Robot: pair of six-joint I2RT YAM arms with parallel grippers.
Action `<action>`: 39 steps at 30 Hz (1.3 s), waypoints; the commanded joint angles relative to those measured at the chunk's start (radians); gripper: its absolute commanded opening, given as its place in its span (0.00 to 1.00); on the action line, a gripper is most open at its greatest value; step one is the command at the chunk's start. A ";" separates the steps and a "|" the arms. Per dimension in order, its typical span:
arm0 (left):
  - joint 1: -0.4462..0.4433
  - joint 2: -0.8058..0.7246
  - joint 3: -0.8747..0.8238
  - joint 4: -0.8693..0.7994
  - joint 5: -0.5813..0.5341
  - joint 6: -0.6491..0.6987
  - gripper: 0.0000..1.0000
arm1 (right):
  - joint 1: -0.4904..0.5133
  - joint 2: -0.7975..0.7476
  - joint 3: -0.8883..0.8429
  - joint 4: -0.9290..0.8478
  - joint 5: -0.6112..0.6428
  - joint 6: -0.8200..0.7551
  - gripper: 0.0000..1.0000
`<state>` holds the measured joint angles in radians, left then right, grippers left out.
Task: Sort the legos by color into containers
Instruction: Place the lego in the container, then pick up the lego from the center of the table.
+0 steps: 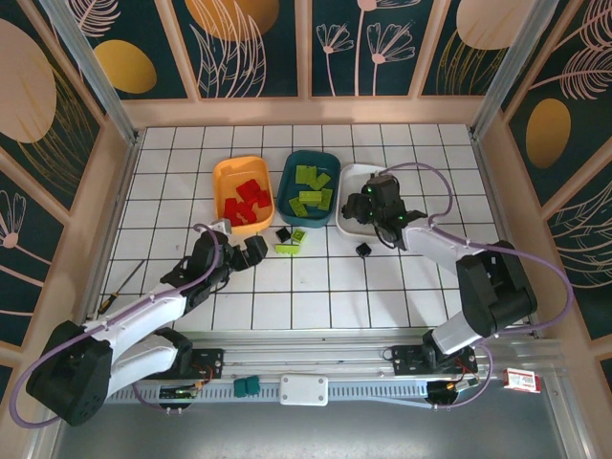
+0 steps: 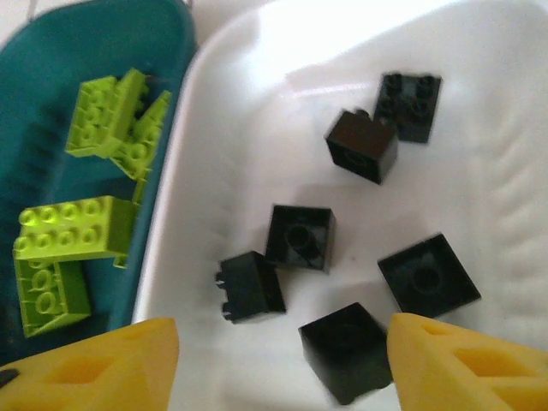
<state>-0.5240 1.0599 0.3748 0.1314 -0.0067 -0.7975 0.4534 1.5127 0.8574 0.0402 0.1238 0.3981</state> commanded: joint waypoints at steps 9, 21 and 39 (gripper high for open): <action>-0.004 0.096 0.068 0.039 0.045 0.045 0.99 | 0.182 -0.392 -0.179 -0.067 0.045 0.020 0.71; -0.003 0.157 0.074 0.070 0.078 0.035 0.99 | 0.258 -0.544 -0.431 -0.086 0.054 0.158 0.74; -0.016 0.105 0.049 0.072 0.094 0.053 0.98 | 0.247 -0.210 -0.437 0.154 0.230 0.169 0.71</action>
<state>-0.5312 1.1801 0.4282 0.1825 0.0715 -0.7647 0.7048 1.2648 0.4252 0.0731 0.2893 0.5819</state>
